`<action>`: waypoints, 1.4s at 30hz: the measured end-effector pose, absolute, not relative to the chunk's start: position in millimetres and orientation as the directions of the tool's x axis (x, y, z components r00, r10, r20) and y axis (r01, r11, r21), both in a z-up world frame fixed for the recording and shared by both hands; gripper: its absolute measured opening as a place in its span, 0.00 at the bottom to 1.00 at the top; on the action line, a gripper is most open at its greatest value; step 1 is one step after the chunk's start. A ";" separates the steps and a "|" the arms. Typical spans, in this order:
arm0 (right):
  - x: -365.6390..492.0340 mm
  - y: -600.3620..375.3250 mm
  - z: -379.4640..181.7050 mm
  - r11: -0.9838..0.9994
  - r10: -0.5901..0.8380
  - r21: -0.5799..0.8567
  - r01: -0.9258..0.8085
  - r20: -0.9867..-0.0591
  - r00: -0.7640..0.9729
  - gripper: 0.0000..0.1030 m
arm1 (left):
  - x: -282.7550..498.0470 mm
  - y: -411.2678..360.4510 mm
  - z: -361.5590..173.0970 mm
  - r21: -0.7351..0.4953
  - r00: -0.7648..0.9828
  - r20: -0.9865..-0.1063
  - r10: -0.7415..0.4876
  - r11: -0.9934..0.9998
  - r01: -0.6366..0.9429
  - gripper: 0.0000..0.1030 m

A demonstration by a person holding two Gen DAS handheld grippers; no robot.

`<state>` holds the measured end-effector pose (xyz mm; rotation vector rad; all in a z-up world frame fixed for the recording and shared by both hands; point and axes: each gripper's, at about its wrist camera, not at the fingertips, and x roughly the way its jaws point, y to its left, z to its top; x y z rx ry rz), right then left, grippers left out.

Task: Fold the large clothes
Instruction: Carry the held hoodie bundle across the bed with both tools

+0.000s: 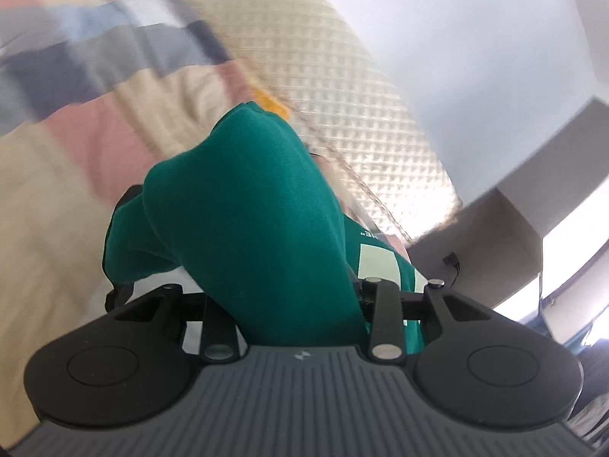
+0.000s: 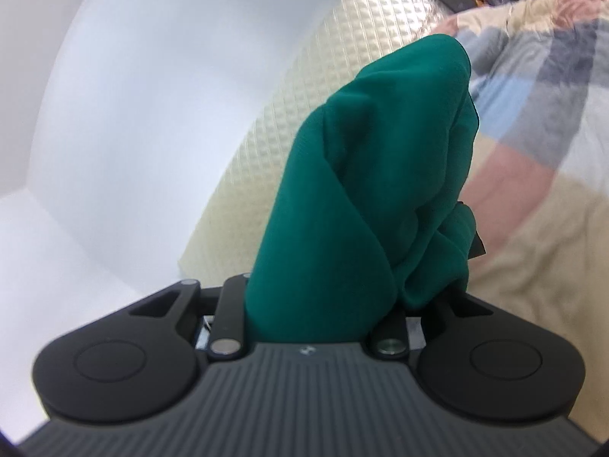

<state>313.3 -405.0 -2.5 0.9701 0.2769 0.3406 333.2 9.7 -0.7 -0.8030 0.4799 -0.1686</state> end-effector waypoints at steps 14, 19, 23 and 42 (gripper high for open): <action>457.0 -503.3 -10.8 0.528 0.287 0.848 -0.046 -0.127 0.949 0.32 | 548.0 -128.6 -7.4 -0.691 0.839 -0.361 -0.407 0.721 0.052 0.39; 492.3 -508.4 -85.8 0.504 0.260 0.860 0.081 -0.241 0.935 0.33 | 589.6 -148.9 -77.9 -0.616 0.791 -0.460 -0.403 0.787 0.042 0.39; 498.6 -511.5 -143.3 0.459 0.259 0.877 0.144 -0.286 0.922 0.33 | 591.0 -153.4 -129.0 -0.565 0.758 -0.500 -0.417 0.821 0.080 0.39; 453.2 -508.9 -224.6 0.355 0.236 0.934 0.038 -0.129 0.963 0.43 | 549.8 -149.5 -181.7 -0.489 0.804 -0.423 -0.418 0.852 0.186 0.53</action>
